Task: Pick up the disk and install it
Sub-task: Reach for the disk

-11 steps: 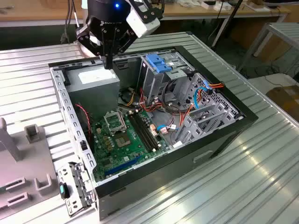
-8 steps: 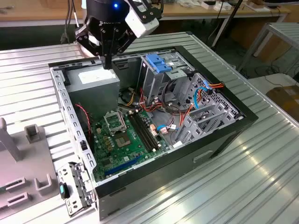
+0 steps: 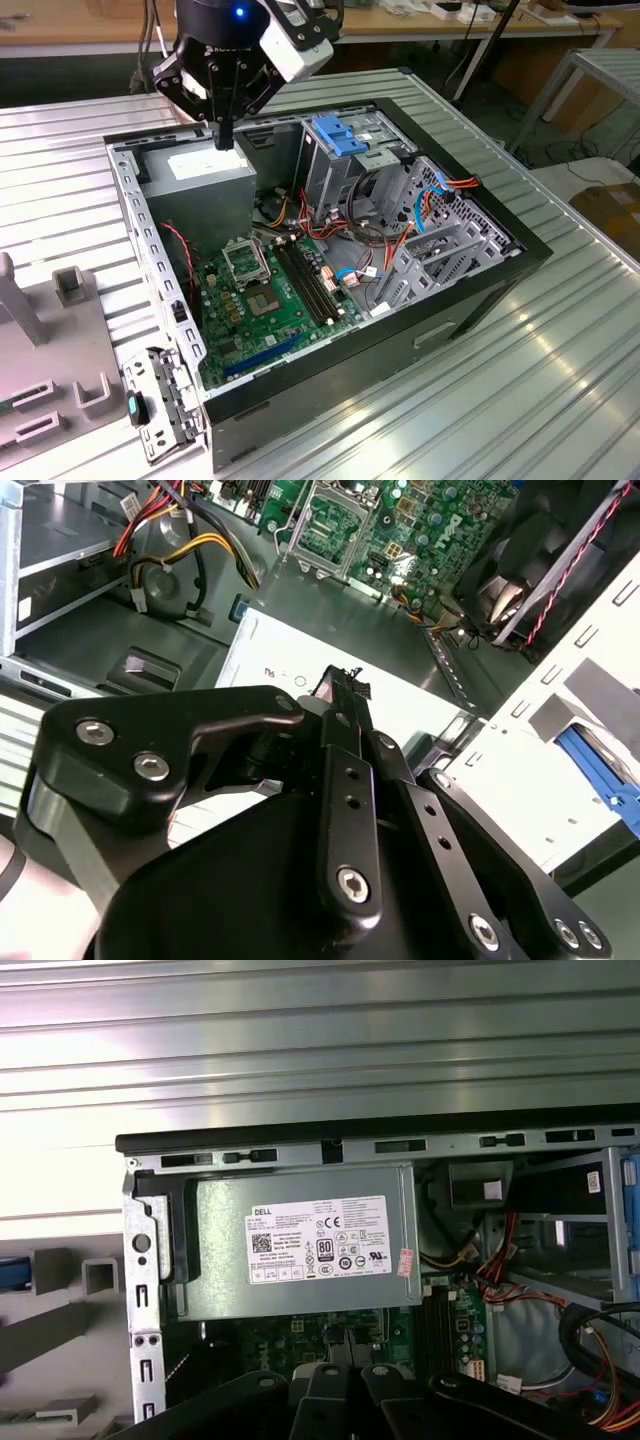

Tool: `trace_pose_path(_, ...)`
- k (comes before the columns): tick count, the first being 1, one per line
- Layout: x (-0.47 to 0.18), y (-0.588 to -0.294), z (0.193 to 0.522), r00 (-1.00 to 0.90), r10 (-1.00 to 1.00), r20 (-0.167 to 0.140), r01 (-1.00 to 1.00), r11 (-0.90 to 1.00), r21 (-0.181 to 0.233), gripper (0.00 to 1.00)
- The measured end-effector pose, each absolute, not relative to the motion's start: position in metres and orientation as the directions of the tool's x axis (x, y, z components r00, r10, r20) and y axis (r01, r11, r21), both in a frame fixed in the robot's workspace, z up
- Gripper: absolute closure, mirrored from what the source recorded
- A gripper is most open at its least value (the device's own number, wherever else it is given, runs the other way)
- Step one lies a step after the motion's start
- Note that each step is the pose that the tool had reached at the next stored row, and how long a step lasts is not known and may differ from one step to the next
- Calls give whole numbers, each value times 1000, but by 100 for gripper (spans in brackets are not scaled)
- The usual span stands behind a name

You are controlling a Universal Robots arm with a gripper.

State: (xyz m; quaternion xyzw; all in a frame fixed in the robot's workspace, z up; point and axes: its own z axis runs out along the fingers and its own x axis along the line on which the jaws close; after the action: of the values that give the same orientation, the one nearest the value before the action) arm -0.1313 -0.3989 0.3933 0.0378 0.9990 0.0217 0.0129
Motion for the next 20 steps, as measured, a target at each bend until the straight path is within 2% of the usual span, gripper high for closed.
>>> trace_pose_path(20,-150,-399,393,-997,76,-24,75,996,44,89)
